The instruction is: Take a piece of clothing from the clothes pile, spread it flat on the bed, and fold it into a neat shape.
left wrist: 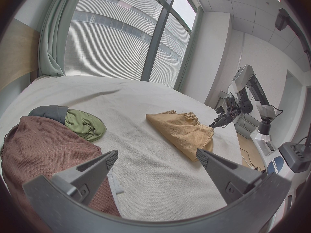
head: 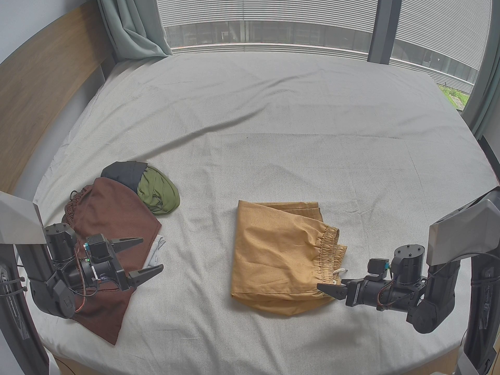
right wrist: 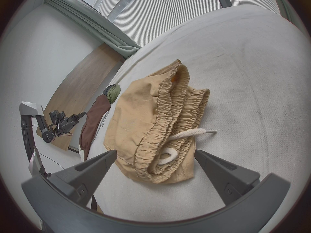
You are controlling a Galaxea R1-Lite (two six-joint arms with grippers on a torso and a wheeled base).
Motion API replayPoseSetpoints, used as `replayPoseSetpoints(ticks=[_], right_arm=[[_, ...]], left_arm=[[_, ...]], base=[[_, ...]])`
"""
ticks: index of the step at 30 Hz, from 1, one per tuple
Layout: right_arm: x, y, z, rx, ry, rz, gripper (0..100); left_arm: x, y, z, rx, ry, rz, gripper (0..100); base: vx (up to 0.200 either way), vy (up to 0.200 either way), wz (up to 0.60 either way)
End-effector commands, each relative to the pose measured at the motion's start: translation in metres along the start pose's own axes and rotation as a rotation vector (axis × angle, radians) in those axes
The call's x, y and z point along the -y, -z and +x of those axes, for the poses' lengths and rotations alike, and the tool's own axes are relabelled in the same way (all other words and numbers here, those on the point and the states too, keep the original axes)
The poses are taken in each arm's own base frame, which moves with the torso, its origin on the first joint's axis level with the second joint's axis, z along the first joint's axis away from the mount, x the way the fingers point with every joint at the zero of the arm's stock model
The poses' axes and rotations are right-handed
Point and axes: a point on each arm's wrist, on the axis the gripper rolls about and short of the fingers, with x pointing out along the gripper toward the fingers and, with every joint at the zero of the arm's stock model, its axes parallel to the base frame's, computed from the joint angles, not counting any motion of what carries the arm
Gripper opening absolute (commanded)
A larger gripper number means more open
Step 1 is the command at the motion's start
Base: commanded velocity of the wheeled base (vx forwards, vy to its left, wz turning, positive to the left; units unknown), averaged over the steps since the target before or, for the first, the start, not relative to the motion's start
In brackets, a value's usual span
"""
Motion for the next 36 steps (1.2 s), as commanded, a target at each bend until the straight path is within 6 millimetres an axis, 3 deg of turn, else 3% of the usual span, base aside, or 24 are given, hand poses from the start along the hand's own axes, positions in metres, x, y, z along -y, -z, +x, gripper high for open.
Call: replayPoseSetpoints(ticks=[1, 9, 26, 36], right_arm=[[0.007, 0.004, 0.004, -0.013, 0.015, 0.013, 100], [0.015, 0.006, 0.015, -0.011, 0.023, 0.028, 100], [-0.012, 0.003, 0.036, 0.000, -0.079, 0.144, 100], [-0.012, 0.001, 0.038, 0.010, -0.079, 0.143, 100]], left_arm=[[0.001, 0.001, 0.000, -0.003, 0.002, -0.005, 100], [0.006, 0.003, 0.002, -0.013, 0.019, -0.012, 100], [0.009, 0.004, 0.001, -0.020, 0.025, -0.020, 100], [0.011, 0.005, 0.001, -0.024, 0.027, -0.026, 100]], base=[[0.000, 0.000, 0.00], [0.000, 0.000, 0.00], [0.000, 0.000, 0.00], [0.000, 0.000, 0.00]])
